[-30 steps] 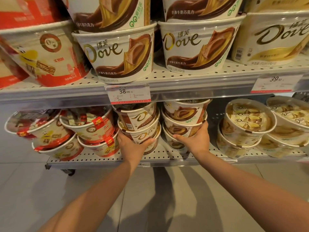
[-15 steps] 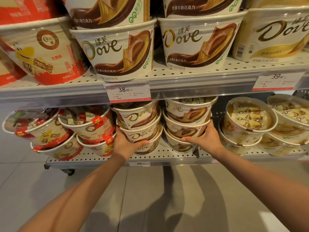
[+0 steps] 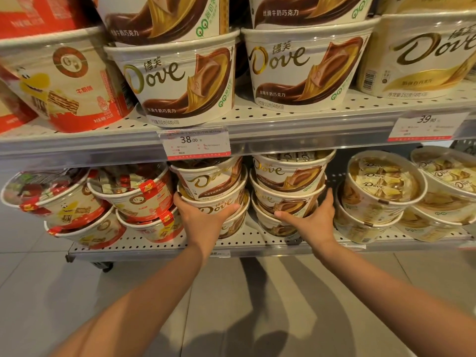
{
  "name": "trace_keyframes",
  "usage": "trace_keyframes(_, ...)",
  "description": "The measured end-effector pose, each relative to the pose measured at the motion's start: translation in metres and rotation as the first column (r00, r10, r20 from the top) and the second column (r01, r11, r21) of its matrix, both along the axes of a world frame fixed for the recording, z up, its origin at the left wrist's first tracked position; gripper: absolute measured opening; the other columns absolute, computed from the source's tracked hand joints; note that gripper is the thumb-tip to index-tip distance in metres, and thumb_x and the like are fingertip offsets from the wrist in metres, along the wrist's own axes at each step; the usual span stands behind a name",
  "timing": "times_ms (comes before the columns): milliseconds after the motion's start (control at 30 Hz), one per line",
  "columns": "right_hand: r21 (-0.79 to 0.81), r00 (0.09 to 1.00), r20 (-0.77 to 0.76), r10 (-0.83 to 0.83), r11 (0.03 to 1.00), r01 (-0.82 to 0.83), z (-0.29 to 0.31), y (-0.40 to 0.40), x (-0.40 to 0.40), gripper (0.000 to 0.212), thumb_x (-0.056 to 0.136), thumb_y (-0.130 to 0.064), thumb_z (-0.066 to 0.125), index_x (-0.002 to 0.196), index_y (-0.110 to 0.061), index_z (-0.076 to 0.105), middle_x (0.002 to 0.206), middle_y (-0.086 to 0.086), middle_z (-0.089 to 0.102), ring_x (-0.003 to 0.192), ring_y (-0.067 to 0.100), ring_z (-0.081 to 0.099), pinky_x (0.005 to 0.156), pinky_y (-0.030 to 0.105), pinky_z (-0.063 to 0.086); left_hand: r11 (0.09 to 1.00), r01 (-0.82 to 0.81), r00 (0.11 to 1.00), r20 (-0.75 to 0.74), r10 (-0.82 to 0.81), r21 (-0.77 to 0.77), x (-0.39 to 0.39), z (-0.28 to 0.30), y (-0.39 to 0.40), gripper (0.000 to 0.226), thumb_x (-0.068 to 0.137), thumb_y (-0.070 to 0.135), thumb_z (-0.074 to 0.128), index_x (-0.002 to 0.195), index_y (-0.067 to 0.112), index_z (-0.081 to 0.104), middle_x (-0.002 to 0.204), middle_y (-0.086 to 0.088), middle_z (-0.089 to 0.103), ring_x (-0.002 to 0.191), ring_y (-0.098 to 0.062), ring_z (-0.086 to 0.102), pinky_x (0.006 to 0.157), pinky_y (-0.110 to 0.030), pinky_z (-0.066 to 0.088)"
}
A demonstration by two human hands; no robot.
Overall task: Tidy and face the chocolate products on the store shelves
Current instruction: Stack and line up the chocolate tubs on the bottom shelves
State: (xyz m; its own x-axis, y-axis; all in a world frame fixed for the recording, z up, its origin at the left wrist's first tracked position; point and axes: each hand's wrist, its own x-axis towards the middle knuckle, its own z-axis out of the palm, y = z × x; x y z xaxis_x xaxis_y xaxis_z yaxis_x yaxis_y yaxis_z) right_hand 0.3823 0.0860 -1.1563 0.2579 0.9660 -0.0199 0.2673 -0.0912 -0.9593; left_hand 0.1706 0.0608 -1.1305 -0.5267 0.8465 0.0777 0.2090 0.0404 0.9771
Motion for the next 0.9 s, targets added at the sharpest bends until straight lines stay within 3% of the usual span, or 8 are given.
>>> trace_keyframes(100,-0.002,1.0,-0.016,0.017,1.0,-0.017,-0.005,0.001,0.0,0.141,0.043,-0.039,0.091,0.149,-0.025,0.001,0.155,0.008,0.016,0.142,0.026,0.021,0.114,0.048,0.026,1.0,0.003,1.0,0.022,-0.003,-0.004,0.002,0.001,0.001,0.128,0.055,0.023,0.09,0.147,0.025,0.001,0.149,0.0,0.024,0.133,-0.009,0.025,0.098,-0.02,0.019)
trace_keyframes(200,0.041,0.997,0.013,0.07,0.997,-0.071,-0.004,-0.001,0.0,0.137,0.038,-0.047,0.09,0.147,-0.03,0.01,0.15,0.003,0.029,0.138,0.022,0.029,0.111,0.048,0.031,1.0,0.001,1.0,0.009,0.0,-0.025,0.0,0.002,0.0,0.125,0.057,0.029,0.089,0.147,0.025,0.003,0.149,0.001,0.025,0.137,-0.015,0.025,0.097,-0.021,0.019)
trace_keyframes(333,-0.02,0.994,-0.014,0.108,0.994,-0.108,-0.001,0.004,0.002,0.114,0.044,-0.035,0.092,0.139,-0.023,0.029,0.136,0.001,0.048,0.126,0.022,0.046,0.104,0.047,0.042,0.998,0.025,0.999,-0.023,-0.026,-0.058,-0.013,0.0,0.003,0.127,0.052,0.035,0.09,0.146,0.029,0.005,0.149,0.0,0.028,0.138,-0.019,0.026,0.106,-0.029,0.021)
trace_keyframes(467,-0.063,0.99,-0.028,0.139,0.988,-0.14,0.004,0.008,0.01,0.106,0.048,-0.027,0.092,0.136,-0.019,0.033,0.131,0.001,0.052,0.12,0.02,0.05,0.101,0.043,0.044,0.991,0.115,0.992,-0.048,-0.119,-0.074,-0.03,-0.001,0.008,0.124,0.048,0.035,0.091,0.144,0.025,0.014,0.145,0.001,0.035,0.134,-0.017,0.033,0.107,-0.03,0.025)
trace_keyframes(600,-0.115,0.97,-0.046,0.237,0.964,-0.241,0.01,0.015,0.025,0.108,0.046,-0.028,0.092,0.137,-0.022,0.034,0.127,-0.002,0.055,0.117,0.018,0.052,0.1,0.042,0.045,0.977,0.189,0.977,-0.084,-0.197,-0.096,-0.041,0.0,0.01,0.118,0.046,0.033,0.092,0.14,0.023,0.022,0.141,0.003,0.04,0.131,-0.015,0.038,0.111,-0.042,0.031)
trace_keyframes(767,-0.155,0.901,-0.046,0.431,0.888,-0.433,0.028,0.02,0.043,0.093,0.059,-0.015,0.086,0.135,-0.021,0.033,0.112,-0.013,0.056,0.103,0.005,0.054,0.09,0.028,0.043,0.954,0.282,0.952,-0.096,-0.292,-0.107,-0.047,0.003,0.017,0.115,0.044,0.034,0.092,0.138,0.022,0.026,0.138,0.004,0.045,0.128,-0.013,0.043,0.108,-0.043,0.036)
trace_keyframes(900,-0.18,0.851,-0.096,0.516,0.832,-0.525,0.034,0.022,0.049,0.088,0.066,-0.006,0.079,0.137,-0.023,0.03,0.111,-0.014,0.055,0.101,0.003,0.054,0.098,0.034,0.042,0.925,0.359,0.929,-0.048,-0.367,-0.126,-0.05,0.005,0.018,0.115,0.042,0.038,0.092,0.137,0.029,0.028,0.13,0.01,0.052,0.121,-0.009,0.051,0.098,-0.049,0.046)
